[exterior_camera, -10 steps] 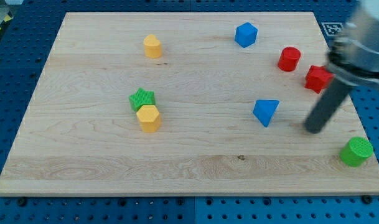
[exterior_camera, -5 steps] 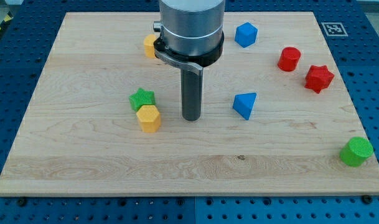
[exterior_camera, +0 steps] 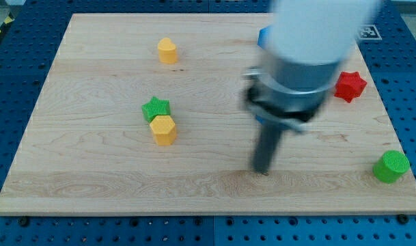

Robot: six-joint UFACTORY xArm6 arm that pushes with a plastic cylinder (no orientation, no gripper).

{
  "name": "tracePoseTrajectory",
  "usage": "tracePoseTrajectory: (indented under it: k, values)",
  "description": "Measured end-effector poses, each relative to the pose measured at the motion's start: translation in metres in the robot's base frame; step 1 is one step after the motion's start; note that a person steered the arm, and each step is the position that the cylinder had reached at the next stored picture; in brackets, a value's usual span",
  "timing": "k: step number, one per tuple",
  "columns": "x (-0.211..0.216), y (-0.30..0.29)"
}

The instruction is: Push the green star to the bottom of the red circle

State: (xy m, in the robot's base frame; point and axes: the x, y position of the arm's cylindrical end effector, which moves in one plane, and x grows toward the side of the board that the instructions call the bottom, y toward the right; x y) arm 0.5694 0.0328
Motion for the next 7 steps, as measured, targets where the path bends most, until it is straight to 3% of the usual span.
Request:
tracePoseTrajectory:
  k: [1, 2, 3, 4, 5, 6, 7]
  values:
    - [0.048, -0.064]
    - [0.032, -0.182]
    - [-0.047, -0.314]
    - [-0.084, -0.334]
    - [-0.105, -0.195]
    - [-0.105, -0.033]
    - [-0.107, 0.091]
